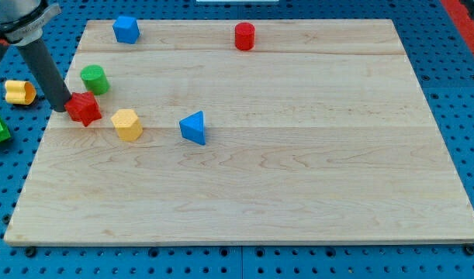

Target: Push the hexagon to the right center

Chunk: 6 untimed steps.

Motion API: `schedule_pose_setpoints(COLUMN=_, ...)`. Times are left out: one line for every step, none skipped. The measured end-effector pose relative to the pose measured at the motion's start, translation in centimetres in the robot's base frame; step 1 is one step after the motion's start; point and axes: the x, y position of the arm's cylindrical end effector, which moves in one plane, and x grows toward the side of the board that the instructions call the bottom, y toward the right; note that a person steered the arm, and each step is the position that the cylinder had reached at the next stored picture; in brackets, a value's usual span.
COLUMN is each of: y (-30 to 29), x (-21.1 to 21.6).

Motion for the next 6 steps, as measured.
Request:
schedule_pose_setpoints(y=0.0, x=0.1)
schedule_pose_setpoints(y=0.0, x=0.1)
schedule_pose_setpoints(y=0.0, x=0.2)
schedule_pose_setpoints(y=0.0, x=1.1)
schedule_pose_setpoints(y=1.7, x=2.0)
schedule_pose_setpoints(y=4.8, x=2.0)
